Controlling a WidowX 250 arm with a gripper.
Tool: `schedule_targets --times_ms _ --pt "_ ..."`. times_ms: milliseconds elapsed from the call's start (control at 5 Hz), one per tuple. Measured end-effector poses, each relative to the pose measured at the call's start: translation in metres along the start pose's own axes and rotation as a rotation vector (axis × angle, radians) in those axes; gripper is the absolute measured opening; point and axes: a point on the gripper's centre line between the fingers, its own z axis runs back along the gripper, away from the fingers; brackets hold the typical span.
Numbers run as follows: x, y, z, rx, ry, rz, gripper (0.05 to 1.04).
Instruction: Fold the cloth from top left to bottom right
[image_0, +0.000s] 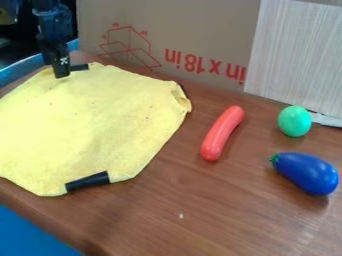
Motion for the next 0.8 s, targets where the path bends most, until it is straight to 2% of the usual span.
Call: schedule_targets --times_ms 200,600,800 --pt "0.0027 0.0026 -0.0081 0.003 0.015 0.011 0.951" --pt "0.0043 0.0001 -0.0135 -0.019 0.021 0.022 0.372" --pt "0.0049 -0.0019 -0.0158 -0.025 0.014 0.021 0.168"
